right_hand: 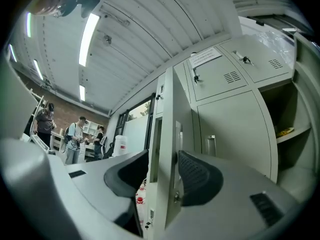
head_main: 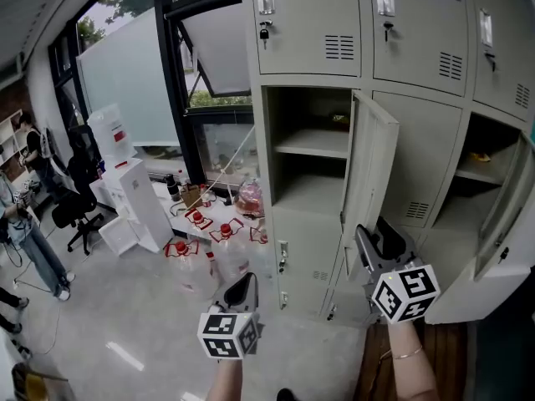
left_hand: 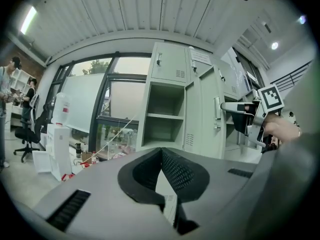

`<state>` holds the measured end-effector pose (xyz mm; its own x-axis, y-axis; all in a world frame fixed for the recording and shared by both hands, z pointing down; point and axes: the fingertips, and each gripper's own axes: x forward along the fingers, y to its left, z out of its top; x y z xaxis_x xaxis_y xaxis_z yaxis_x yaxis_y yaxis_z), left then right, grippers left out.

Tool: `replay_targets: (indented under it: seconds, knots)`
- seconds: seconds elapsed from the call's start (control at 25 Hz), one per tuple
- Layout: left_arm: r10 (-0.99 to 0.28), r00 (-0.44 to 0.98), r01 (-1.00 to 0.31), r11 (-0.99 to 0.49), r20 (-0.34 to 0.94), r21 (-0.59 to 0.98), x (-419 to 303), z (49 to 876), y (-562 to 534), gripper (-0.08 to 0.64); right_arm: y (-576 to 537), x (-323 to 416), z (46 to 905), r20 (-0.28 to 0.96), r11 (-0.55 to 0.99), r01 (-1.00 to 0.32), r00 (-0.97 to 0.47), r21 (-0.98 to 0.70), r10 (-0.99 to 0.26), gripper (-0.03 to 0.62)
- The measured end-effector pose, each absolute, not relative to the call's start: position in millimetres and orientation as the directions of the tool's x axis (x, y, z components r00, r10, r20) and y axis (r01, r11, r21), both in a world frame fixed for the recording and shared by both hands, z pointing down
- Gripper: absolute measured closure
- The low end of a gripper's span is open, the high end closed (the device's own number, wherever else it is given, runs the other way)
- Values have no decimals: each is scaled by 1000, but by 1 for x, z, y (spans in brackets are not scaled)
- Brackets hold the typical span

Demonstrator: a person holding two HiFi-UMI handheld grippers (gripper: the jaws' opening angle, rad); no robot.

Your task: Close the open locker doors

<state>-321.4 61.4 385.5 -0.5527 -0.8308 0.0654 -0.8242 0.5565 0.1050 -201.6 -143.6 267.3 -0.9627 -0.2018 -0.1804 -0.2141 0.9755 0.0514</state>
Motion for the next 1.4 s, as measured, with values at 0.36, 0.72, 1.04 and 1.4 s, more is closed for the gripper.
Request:
replay_targets:
  seconds: [0.36, 0.72, 1.04, 1.4]
  knots:
    - [-863, -501, -855, 505, 63, 116, -354, 389, 58, 540, -121, -226, 271, -169, 962, -245, -960, 118, -223, 469]
    - [-814, -578, -805, 581, 64, 119, -382, 393, 98, 540, -87, -289, 272, -152, 943, -251, -963, 217, -222, 456]
    - [-733, -678, -724, 680, 61, 120, -411, 392, 144, 540, -67, -362, 273, -140, 952, -204, -975, 230, -175, 469]
    - [-675, -734, -664, 736, 79, 129, -442, 395, 155, 540, -76, -432, 283, -88, 954, -153, -987, 256, -135, 468]
